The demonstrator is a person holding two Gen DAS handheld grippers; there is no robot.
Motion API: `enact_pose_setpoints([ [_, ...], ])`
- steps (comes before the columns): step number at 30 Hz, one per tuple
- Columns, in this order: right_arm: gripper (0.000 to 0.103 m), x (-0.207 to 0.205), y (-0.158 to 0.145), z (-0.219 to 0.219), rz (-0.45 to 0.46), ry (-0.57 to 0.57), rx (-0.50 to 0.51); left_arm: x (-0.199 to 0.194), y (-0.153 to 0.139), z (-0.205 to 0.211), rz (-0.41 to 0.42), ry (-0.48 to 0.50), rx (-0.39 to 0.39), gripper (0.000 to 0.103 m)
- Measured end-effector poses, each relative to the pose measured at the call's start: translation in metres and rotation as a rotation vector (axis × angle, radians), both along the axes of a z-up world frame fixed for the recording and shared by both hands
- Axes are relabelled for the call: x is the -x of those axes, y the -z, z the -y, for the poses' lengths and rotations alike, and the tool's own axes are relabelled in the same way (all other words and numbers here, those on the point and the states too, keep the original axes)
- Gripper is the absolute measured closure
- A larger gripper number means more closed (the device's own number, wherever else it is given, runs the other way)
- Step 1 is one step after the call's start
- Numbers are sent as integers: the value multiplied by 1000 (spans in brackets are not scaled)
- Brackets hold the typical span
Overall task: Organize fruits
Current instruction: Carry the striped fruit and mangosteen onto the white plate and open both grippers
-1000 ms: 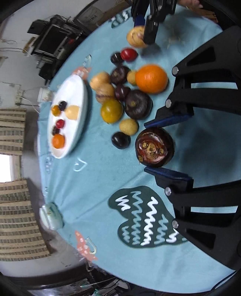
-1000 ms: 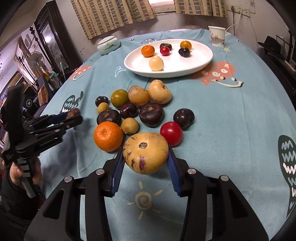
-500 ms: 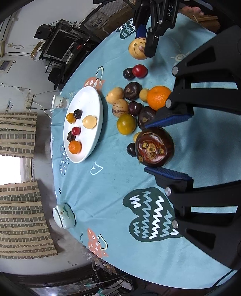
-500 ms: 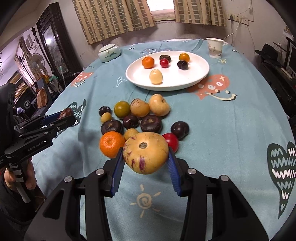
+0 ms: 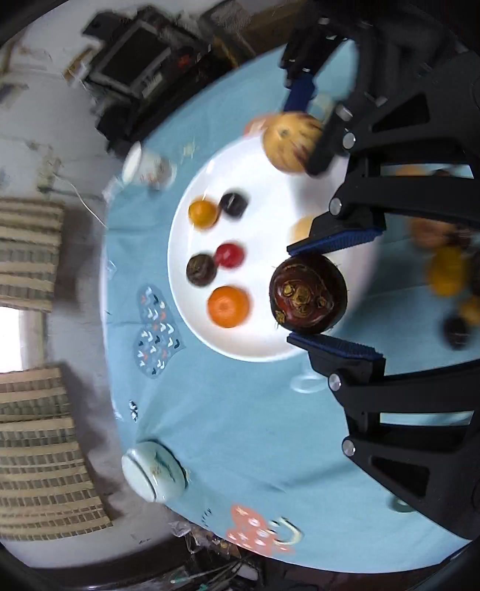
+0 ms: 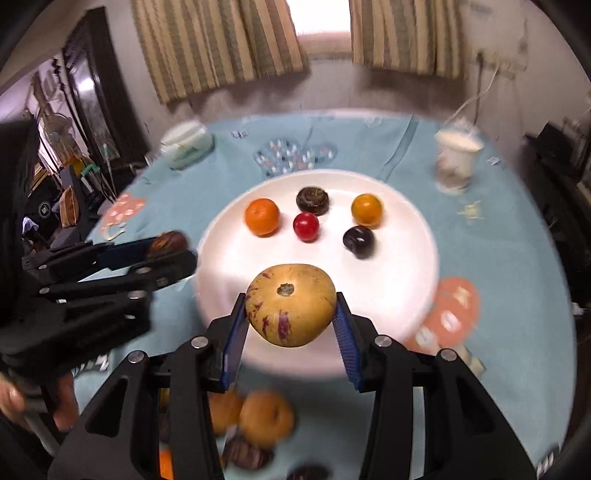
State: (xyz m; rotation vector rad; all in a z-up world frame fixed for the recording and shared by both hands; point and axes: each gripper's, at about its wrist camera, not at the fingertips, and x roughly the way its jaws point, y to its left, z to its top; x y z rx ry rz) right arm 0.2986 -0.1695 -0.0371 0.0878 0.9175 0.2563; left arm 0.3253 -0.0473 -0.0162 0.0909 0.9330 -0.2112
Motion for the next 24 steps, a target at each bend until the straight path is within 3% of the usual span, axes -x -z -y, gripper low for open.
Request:
enact_pose_setpoints([
  [2, 58, -27, 11, -1, -33, 8, 20, -34, 12, 9, -29, -30, -32, 60],
  [5, 58, -52, 22, -3, -59, -25, 38, -59, 21, 12, -67, -30, -9, 60],
  [10, 57, -67, 32, -6, -47, -51, 90, -76, 31, 14, -83, -27, -11, 60],
  [12, 48, -69, 33, -6, -31, -51, 105, -82, 32, 11, -90, -29, 9, 59],
  [13, 41, -70, 33, -9, -13, -48, 137, -84, 31, 11, -82, -32, 6, 52],
  [14, 34, -70, 32, -10, 8, -46, 160, -85, 29, 10, -73, -39, 0, 38],
  [15, 34, -69, 31, -10, 36, -45, 185, -86, 26, 8, -55, -50, -3, 33],
  [17, 34, -71, 29, -13, 57, -43, 233, -87, 20, 3, -45, -61, 11, 31],
  [20, 34, -65, 21, -7, 50, -49, 220, -80, 8, -7, -34, -61, 29, 31],
  [24, 34, -30, -1, 4, 49, -67, 205, -34, -16, -30, 34, -64, 16, 24],
])
